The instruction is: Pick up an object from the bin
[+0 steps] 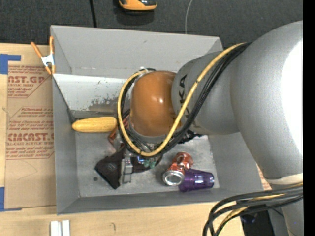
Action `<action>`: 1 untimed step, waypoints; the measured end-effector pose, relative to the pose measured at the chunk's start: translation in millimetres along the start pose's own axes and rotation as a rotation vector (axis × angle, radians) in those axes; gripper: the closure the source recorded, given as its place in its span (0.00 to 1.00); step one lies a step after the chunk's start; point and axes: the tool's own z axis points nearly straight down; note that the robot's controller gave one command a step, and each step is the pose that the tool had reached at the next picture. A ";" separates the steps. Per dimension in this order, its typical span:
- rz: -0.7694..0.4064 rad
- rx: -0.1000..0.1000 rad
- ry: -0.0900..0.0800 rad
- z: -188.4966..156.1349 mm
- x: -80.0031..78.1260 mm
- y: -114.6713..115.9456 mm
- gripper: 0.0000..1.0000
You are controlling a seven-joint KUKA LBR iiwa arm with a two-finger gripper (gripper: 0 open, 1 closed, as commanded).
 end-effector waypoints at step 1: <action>0.003 -0.001 -0.007 -4.6 -1.9 -1.1 1.00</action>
Offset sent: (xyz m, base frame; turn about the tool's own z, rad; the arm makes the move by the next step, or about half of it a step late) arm 0.0000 0.0000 0.0000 0.0000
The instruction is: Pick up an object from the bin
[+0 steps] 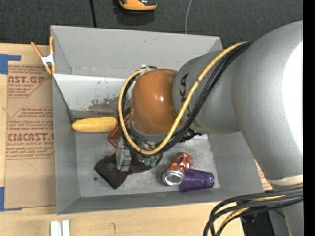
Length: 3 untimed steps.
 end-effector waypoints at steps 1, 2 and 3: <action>0.000 0.000 0.000 0.0 0.0 -0.1 0.00; 0.000 0.000 0.000 0.0 0.0 0.0 1.00; 0.000 0.000 0.000 0.0 0.0 0.1 0.00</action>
Offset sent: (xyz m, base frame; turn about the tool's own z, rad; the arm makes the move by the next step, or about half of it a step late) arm 0.0000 0.0000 0.0000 0.0000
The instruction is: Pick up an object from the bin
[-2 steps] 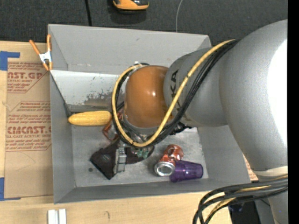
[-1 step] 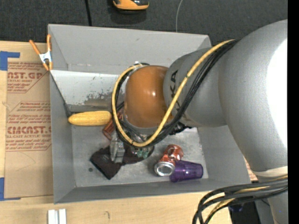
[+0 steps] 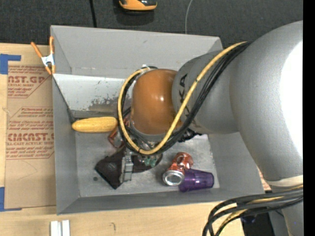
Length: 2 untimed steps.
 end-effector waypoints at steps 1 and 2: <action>0.000 0.000 0.000 0.0 0.0 0.1 1.00; 0.000 0.000 0.000 0.0 0.0 0.2 0.00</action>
Offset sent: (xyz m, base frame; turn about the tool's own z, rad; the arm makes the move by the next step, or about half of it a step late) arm 0.0000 0.0000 0.0000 0.0000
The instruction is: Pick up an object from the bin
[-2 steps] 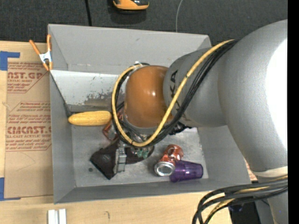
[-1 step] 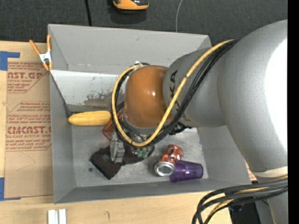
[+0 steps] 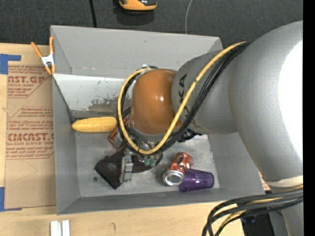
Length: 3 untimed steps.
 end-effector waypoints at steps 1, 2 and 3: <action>0.000 0.000 0.000 0.0 0.0 0.0 1.00; 0.000 0.000 0.000 0.0 0.0 0.0 1.00; -0.004 0.002 0.005 -53.1 0.9 5.2 1.00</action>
Offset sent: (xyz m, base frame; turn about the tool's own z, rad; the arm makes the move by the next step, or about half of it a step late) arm 0.0000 0.0000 0.0000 0.0000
